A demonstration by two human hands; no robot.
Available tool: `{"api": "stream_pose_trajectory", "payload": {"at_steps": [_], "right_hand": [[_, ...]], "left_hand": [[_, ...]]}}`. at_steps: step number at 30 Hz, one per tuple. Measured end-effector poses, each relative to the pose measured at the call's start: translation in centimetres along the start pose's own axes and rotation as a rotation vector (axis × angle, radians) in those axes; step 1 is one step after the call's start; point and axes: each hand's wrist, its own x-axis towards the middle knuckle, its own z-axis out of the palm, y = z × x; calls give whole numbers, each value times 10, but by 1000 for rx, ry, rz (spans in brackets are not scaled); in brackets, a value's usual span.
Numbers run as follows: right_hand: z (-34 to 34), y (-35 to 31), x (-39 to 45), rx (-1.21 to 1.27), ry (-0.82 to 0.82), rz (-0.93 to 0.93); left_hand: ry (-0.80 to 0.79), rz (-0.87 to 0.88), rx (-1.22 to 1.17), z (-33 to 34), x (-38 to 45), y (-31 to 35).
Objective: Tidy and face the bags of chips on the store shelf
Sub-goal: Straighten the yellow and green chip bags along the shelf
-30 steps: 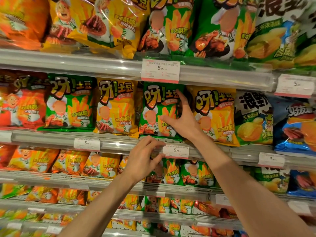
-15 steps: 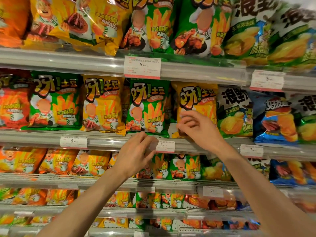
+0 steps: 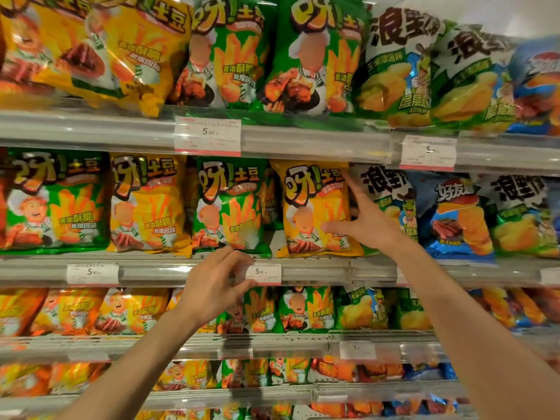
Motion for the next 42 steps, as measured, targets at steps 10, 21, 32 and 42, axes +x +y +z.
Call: {"api": "stream_pose_trajectory", "payload": {"at_steps": [10,21,32,42], "right_hand": [[28,8,1,121,136,-85],[42,17,3,125,119,-78],[102,32,-66,-327,515,-28],[142,72,-81,-643,567,-76]], "left_hand": [[-17,-24,-15,-1,0,2],[-20,-33,-24,-2,0,0],[129,99,44,3,-19,-1],[194,66,-3,17,-30,-1]]}}
